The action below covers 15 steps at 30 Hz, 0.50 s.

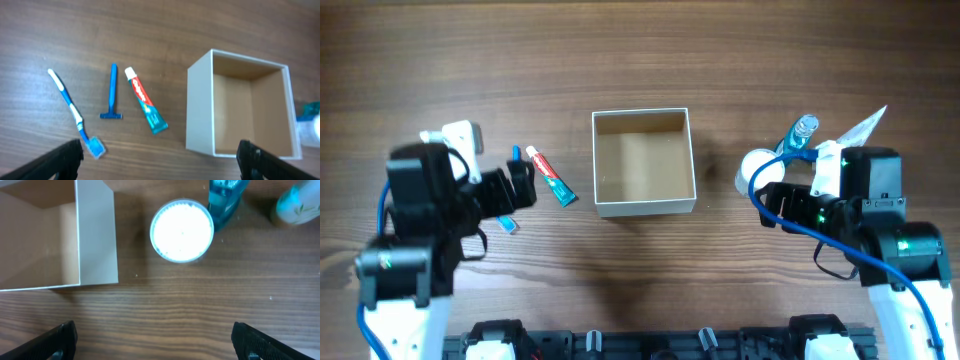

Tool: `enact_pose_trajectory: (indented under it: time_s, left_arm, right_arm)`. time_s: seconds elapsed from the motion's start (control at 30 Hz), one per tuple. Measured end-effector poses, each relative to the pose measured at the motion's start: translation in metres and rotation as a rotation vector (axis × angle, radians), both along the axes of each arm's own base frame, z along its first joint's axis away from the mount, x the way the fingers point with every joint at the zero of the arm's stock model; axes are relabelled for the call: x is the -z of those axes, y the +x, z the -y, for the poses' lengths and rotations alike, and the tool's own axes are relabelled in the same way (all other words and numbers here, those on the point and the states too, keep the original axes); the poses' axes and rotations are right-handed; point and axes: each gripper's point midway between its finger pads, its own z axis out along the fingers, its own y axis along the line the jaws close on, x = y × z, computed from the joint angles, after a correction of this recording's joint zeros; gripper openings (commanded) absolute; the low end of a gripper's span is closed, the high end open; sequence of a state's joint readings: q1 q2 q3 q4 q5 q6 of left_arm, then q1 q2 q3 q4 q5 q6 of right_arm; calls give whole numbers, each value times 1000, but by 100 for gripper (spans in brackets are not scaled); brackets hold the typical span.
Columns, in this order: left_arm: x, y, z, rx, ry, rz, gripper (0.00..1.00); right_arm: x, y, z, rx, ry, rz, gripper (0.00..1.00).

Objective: Pack container
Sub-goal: 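Move the right gripper over the white cotton-swab tub and lower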

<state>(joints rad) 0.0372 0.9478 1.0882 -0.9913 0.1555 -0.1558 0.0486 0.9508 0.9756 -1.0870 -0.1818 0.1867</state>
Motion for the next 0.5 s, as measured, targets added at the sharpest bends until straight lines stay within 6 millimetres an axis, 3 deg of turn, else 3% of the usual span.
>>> enact_pose_trajectory:
  time_s: [0.07,0.2,0.5]
  left_arm:
    - [-13,7,0,0,0,3,100]
    - [-14,6,0,1,0,-3,100]
    - [-14,6,0,1,0,-6,100]
  right_arm:
    - [2,-1,1,25,4,-47,100]
    - [5,6,7,91,-11,-139,100]
    - [28,47,17,232,-35,-212,100]
